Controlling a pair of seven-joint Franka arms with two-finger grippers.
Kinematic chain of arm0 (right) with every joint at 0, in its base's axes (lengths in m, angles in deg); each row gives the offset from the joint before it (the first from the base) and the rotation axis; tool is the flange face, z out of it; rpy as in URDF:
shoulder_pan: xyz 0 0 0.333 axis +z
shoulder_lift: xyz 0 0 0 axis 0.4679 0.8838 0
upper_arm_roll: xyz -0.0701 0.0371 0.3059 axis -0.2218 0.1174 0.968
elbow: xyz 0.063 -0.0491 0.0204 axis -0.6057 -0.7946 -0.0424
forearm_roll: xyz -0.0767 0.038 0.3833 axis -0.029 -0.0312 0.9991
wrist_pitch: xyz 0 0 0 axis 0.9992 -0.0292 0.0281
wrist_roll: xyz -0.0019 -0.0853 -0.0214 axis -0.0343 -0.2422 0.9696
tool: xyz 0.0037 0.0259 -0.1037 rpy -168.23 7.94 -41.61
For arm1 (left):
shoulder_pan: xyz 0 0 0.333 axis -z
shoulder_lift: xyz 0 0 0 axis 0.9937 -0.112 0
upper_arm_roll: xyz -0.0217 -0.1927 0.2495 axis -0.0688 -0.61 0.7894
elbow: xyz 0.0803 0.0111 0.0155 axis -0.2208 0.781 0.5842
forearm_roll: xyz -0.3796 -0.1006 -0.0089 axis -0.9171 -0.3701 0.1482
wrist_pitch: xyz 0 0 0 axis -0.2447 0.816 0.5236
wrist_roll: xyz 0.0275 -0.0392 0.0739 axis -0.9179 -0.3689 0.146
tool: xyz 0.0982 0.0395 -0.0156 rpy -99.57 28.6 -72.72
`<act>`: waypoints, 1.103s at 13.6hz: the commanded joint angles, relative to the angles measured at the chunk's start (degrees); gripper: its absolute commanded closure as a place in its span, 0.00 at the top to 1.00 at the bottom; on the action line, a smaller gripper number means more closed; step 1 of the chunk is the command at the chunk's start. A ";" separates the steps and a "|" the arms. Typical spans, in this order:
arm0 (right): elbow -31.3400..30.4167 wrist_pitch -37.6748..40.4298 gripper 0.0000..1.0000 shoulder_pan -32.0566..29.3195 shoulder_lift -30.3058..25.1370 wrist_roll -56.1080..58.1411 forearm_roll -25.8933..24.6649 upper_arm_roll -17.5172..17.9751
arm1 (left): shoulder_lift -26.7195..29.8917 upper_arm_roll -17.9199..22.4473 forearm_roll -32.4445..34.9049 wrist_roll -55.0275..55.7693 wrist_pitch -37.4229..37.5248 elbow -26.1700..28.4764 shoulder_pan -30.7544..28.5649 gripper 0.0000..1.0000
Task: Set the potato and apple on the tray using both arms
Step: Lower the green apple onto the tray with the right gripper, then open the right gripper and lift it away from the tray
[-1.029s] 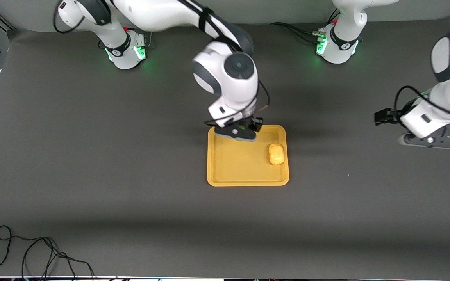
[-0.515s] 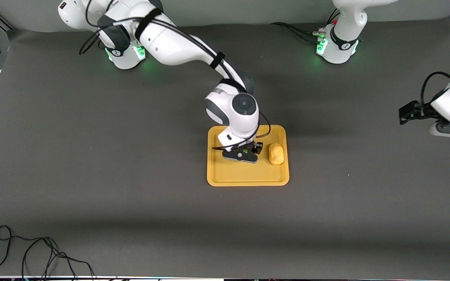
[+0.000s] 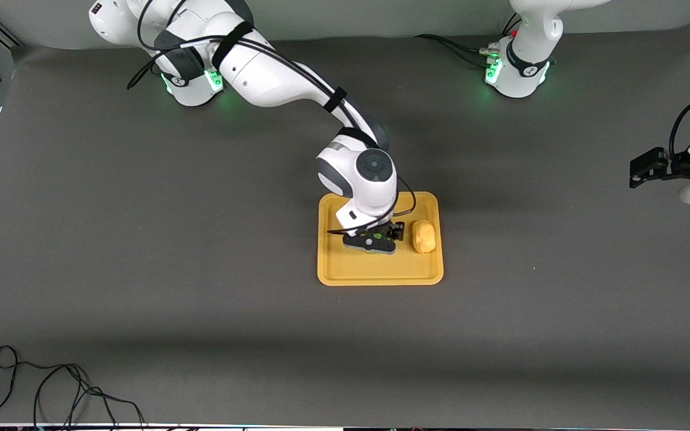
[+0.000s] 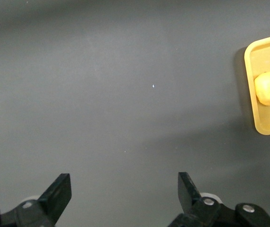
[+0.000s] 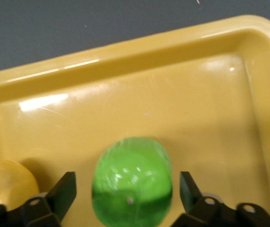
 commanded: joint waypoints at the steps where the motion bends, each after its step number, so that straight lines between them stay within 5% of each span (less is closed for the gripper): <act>1: 1.16 6.58 1.00 -0.33 -5.12 -1.45 -0.45 0.04 | -2.60 0.05 -1.13 -0.87 2.82 -3.26 0.29 1.00; 7: -0.41 25.75 1.00 -2.16 -22.43 -0.23 -0.18 -0.22 | -0.75 0.22 -3.33 -0.95 0.54 -1.15 0.03 1.00; 15: -26.32 28.59 1.00 -23.41 -49.84 31.91 3.75 0.74 | 2.33 0.13 -0.17 -0.43 -2.10 2.90 0.21 1.00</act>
